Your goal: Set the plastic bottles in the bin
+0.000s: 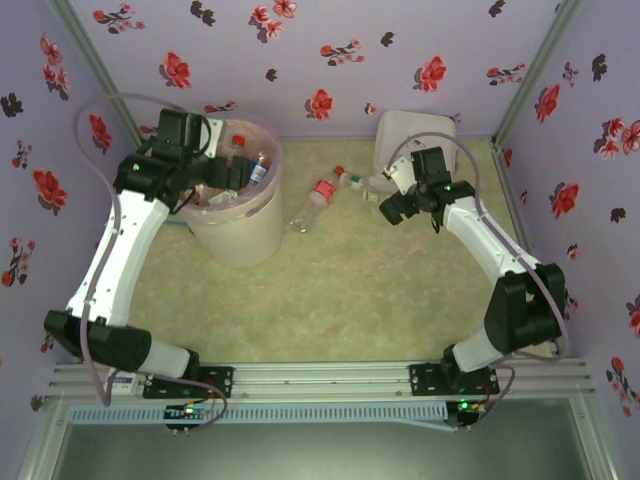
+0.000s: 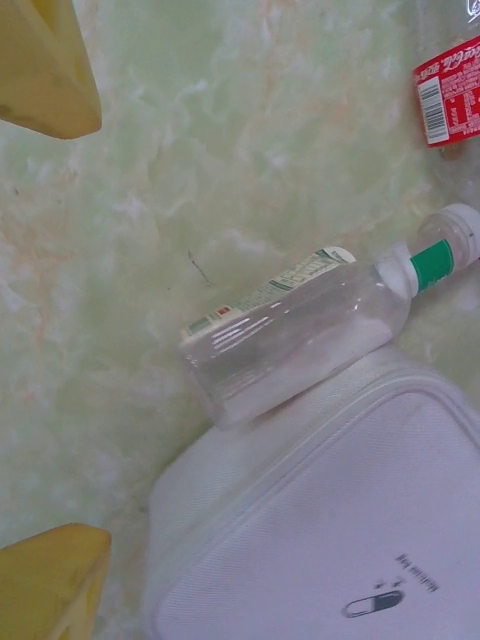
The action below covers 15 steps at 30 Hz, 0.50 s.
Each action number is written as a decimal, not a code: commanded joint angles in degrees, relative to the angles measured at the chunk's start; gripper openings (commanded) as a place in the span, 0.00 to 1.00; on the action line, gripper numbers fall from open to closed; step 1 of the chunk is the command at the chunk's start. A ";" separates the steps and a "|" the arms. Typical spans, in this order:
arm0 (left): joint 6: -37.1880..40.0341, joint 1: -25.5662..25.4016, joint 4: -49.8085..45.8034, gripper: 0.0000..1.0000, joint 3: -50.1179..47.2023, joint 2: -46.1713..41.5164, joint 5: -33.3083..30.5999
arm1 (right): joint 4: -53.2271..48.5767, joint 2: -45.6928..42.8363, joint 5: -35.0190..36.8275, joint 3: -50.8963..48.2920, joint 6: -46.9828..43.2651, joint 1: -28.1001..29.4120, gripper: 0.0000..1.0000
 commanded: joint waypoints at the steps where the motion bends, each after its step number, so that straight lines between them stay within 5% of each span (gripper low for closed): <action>1: -3.49 -1.61 3.18 0.99 -4.61 -6.85 -3.81 | -4.08 5.84 -1.04 4.86 -10.39 -0.94 0.99; 15: -18.03 -10.45 9.67 0.93 -20.11 -23.49 0.65 | -1.59 24.31 3.27 14.29 -18.37 -2.65 0.99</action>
